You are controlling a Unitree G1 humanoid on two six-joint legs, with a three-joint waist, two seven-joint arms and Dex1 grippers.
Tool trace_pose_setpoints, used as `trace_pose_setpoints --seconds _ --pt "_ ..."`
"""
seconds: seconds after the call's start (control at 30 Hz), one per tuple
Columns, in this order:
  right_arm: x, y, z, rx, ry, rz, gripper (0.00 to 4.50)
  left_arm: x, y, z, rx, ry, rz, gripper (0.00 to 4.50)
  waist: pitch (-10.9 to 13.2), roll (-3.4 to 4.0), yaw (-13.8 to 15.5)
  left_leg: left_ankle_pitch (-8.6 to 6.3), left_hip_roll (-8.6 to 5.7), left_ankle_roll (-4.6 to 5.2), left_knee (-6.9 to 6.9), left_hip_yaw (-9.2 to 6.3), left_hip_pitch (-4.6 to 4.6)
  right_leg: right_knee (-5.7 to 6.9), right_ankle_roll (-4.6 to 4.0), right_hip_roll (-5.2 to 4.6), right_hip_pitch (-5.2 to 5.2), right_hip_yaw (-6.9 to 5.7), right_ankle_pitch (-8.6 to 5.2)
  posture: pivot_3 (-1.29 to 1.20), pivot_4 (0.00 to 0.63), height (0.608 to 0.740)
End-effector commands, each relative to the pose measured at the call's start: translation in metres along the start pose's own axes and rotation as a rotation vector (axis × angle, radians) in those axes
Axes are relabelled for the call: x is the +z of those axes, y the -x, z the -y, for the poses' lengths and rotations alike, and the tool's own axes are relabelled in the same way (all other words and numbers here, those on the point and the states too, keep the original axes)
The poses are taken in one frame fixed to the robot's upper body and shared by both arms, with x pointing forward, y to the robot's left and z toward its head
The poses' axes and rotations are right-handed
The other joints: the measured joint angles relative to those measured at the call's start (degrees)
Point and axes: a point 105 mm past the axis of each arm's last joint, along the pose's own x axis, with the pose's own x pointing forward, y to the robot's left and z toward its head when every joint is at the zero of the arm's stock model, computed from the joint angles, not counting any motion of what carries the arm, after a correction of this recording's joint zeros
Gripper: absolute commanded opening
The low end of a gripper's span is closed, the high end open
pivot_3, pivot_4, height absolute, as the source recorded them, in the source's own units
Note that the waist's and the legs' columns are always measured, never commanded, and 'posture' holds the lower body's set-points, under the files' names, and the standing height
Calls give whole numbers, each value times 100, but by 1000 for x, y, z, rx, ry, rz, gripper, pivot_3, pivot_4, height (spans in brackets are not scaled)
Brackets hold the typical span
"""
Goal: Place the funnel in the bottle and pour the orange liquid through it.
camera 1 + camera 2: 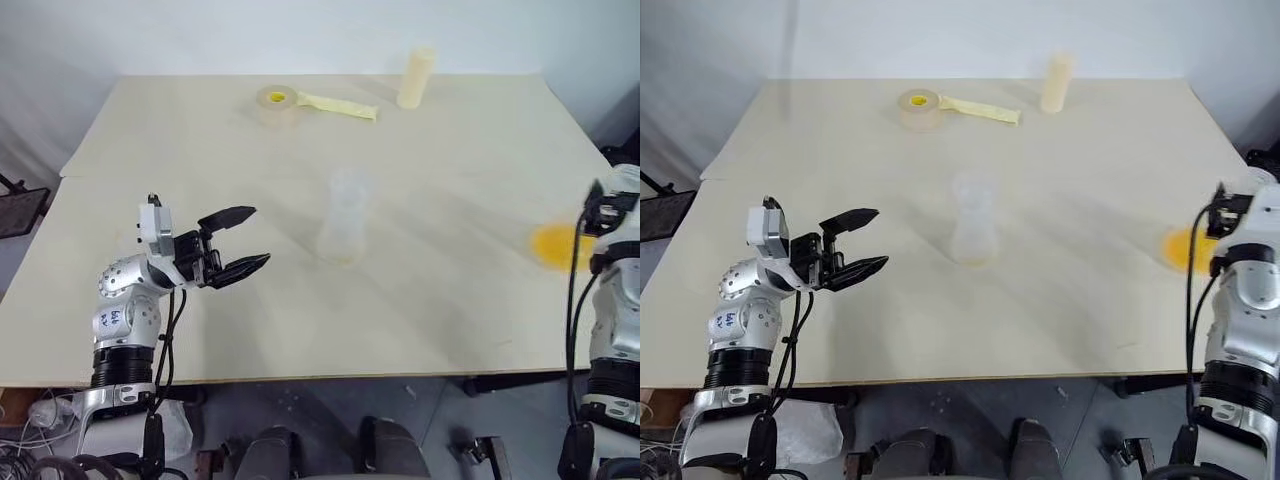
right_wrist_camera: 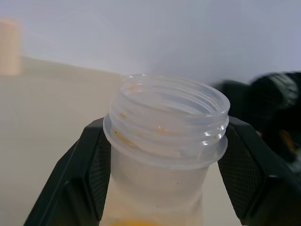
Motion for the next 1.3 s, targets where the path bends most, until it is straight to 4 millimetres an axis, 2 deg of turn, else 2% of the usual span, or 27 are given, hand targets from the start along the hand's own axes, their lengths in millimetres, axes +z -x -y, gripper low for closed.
trace_pose_setpoints --seconds 0.03,0.1,0.23,0.37,0.43,0.5,0.67,0.83,1.3 --pt "59 -5 -42 148 -6 158 2769 8 -2 -7 -14 -44 19 4500 0 0 -3 0 0 0 0 0 0 1 0 0 -1 0 0 0 150 740" --pt "81 -6 -72 248 37 219 2769 8 -3 -11 -16 -50 27 4500 0 1 -4 0 -4 0 1 0 -1 0 0 0 -1 0 0 0 150 740" --pt "105 -7 -112 348 145 286 2769 7 -4 -17 -21 -50 43 4500 0 0 27 0 -15 0 1 -9 -3 3 0 -1 -2 -7 0 0 150 740" --pt "122 -2 -149 462 326 393 2769 5 -3 -20 -41 -44 30 4500 0 0 30 0 -24 1 3 -13 -9 6 0 -5 -2 -12 0 0 150 740" --pt "125 7 -173 556 471 458 2769 5 -2 -23 -47 -47 24 4500 0 0 16 -1 -24 1 0 -11 -11 3 0 -4 -3 -16 0 0 150 740" --pt "124 12 -187 613 560 511 2769 6 -3 -25 -54 -50 23 4500 0 0 -3 -1 -23 1 -2 -9 -11 4 0 -4 -7 -18 0 0 150 740" --pt "134 19 -205 630 677 645 2769 6 -5 -26 -96 -50 9 4500 1 -1 -44 0 -23 1 -2 -8 -11 5 0 -4 -6 -21 0 0 150 740" --pt "130 23 -216 662 834 714 2769 6 -8 -24 -120 -43 4 4500 1 -2 -111 0 -22 1 -3 -13 -11 10 0 -4 -6 -23 0 0 150 740" --pt "139 14 -221 601 1081 881 2769 3 -12 -22 -102 -53 -14 4500 1 -2 -138 -1 -18 1 -5 -20 -12 11 0 -5 -11 -21 0 0 150 740"
